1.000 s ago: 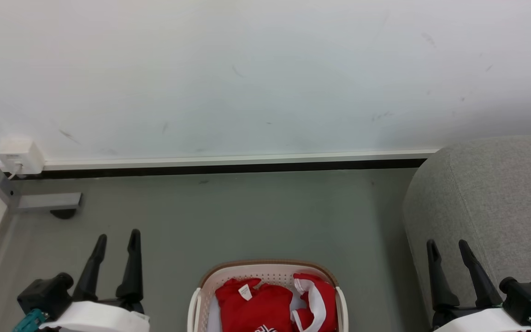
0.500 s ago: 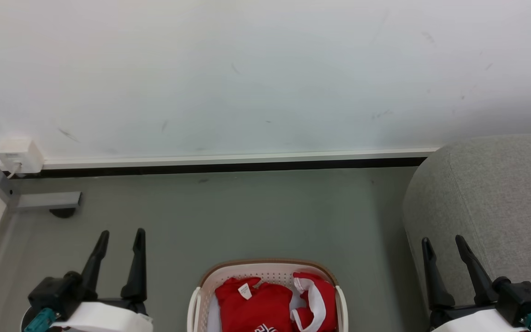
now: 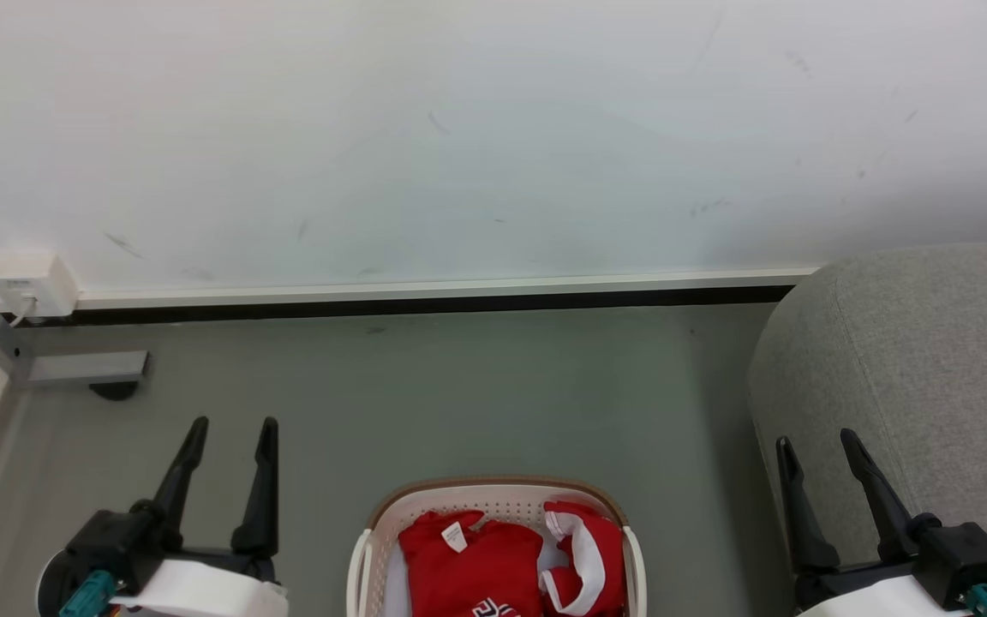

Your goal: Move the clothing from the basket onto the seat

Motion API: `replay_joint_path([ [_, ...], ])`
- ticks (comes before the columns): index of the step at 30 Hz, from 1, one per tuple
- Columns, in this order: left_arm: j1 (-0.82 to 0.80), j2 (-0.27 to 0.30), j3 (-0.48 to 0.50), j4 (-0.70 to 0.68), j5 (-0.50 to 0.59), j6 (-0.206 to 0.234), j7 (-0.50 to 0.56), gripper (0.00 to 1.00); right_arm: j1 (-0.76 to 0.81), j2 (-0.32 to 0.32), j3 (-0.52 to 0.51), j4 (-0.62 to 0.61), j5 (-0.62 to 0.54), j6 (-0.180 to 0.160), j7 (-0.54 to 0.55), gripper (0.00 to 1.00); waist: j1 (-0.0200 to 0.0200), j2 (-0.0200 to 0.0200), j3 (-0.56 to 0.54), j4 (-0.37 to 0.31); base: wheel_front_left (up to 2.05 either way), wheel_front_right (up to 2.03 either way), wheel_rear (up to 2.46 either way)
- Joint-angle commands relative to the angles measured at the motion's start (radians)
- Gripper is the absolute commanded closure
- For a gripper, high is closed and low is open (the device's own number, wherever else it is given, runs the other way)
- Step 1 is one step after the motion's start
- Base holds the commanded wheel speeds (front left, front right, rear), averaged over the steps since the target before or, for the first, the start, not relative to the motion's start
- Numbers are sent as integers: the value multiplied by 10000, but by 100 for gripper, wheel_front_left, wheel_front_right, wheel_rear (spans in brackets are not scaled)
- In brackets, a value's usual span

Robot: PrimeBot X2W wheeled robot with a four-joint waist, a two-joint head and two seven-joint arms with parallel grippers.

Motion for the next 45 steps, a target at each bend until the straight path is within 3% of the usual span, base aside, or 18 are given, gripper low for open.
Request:
replay_joint_path([
  [1, -74, 88, 10, -65, 230, 15, -62, 0, -74, -77, 27, -61, -90, -19, -53, 0, 0, 0, -3, -5, 0, 0, 0],
  [10, -102, 126, -37, -53, 529, 15, -222, 0, -96, -79, 103, -88, -637, -21, -230, 0, 0, 0, 60, -16, 0, 0, 0],
  [45, -265, 210, -40, 54, -24, 15, -207, 0, -291, -71, 132, -125, -385, -21, -191, 0, 0, 0, 433, -378, 0, 0, 0],
])
